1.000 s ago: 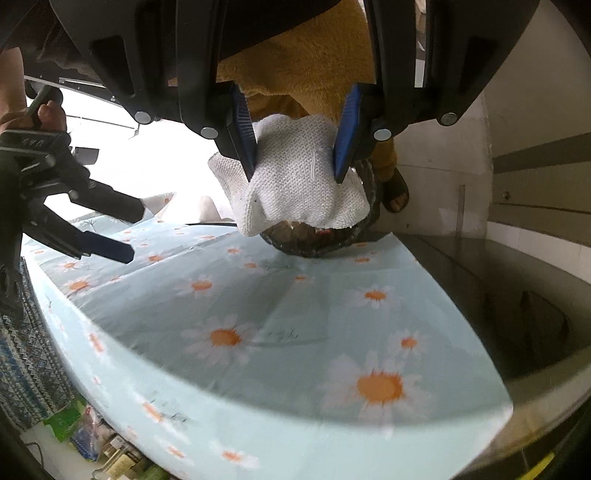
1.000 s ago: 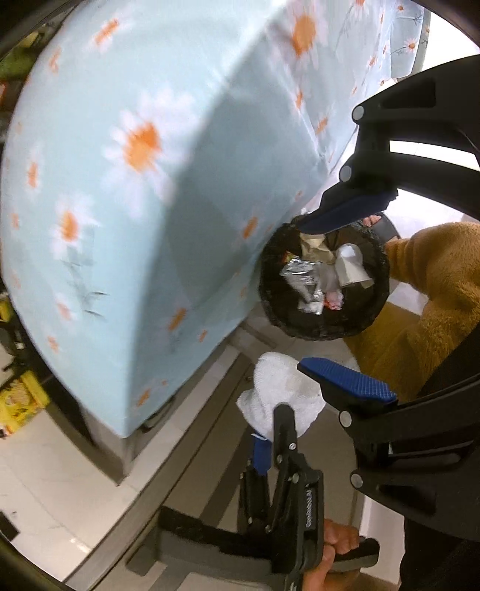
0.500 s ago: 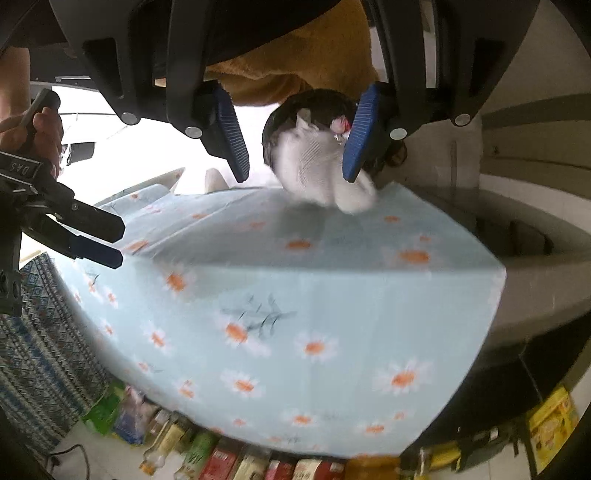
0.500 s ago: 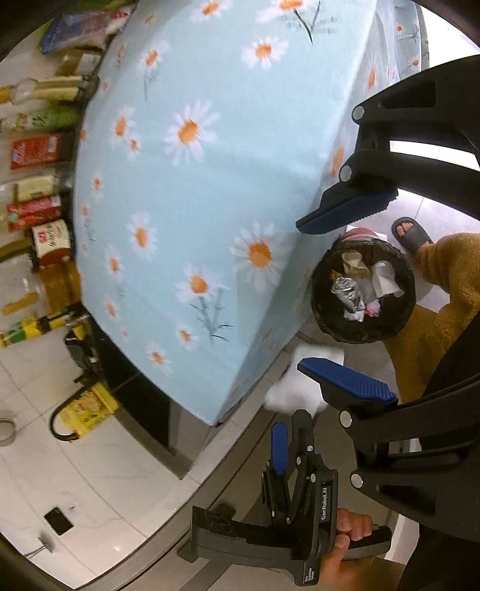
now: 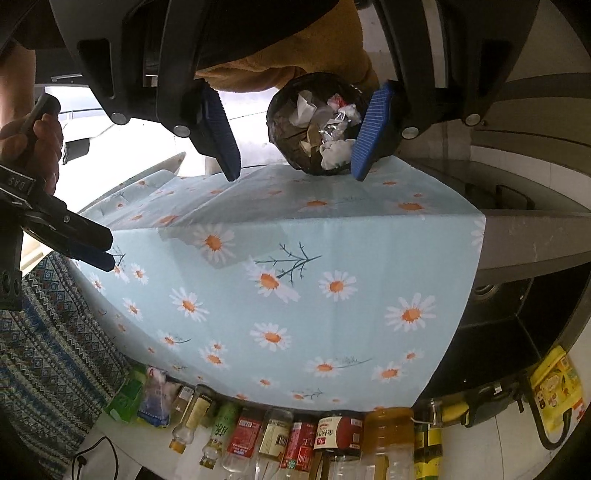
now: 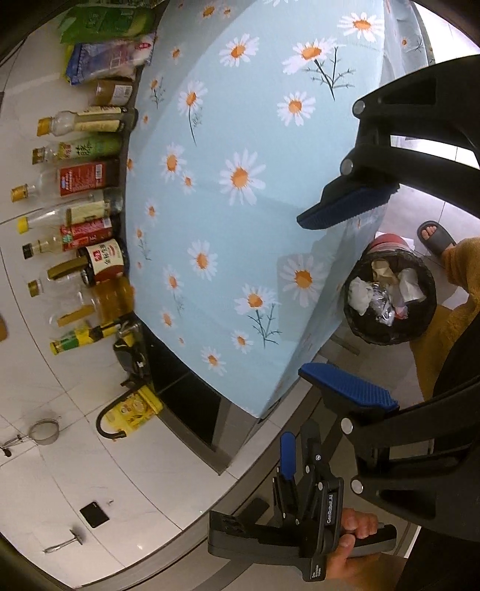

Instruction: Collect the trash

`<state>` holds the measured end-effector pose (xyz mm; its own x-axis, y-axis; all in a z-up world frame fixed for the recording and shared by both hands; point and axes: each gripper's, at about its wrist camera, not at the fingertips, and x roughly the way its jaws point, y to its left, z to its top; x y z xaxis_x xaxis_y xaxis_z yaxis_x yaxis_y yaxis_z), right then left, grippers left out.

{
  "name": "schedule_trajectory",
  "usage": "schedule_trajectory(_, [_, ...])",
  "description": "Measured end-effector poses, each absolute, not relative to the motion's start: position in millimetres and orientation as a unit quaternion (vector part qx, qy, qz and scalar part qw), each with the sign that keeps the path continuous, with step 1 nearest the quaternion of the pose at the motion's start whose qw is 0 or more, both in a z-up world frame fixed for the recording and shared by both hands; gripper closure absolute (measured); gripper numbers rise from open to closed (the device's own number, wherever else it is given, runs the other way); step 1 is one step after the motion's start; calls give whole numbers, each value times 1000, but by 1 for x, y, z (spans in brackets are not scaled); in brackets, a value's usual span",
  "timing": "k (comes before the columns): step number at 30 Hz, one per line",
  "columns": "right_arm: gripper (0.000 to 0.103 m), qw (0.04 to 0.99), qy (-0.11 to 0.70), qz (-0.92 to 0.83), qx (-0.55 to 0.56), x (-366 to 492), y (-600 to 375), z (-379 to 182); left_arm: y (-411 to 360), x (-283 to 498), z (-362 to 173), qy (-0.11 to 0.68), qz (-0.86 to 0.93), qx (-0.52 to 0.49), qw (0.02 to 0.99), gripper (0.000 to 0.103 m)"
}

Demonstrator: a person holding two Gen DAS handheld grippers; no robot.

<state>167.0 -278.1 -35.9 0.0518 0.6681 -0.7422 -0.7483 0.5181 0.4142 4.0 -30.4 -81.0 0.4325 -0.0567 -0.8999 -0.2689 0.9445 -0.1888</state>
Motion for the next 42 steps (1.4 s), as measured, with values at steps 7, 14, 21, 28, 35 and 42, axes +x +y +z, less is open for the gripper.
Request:
schedule_trajectory(7, [27, 741, 472, 476, -41, 171, -289, -16, -25, 5, -58, 511, 69, -162, 842, 34])
schedule_trajectory(14, [18, 768, 452, 451, -38, 177, -301, 19, -29, 15, -28, 491, 71, -150, 855, 23])
schedule_trajectory(21, [5, 796, 435, 418, -36, 181, -310, 49, -27, 23, 0, 463, 59, -165, 869, 7])
schedule_trajectory(28, [5, 810, 433, 393, -36, 183, -315, 63, -26, 27, 17, 452, 61, -149, 878, 7])
schedule_trajectory(35, [5, 813, 435, 386, -31, 184, -318, 69, -30, 29, 24, 450, 66, -134, 881, 7])
schedule_trajectory(42, [5, 808, 440, 390, -36, 187, -317, 67, -31, 29, 27, 448, 74, -135, 881, 7])
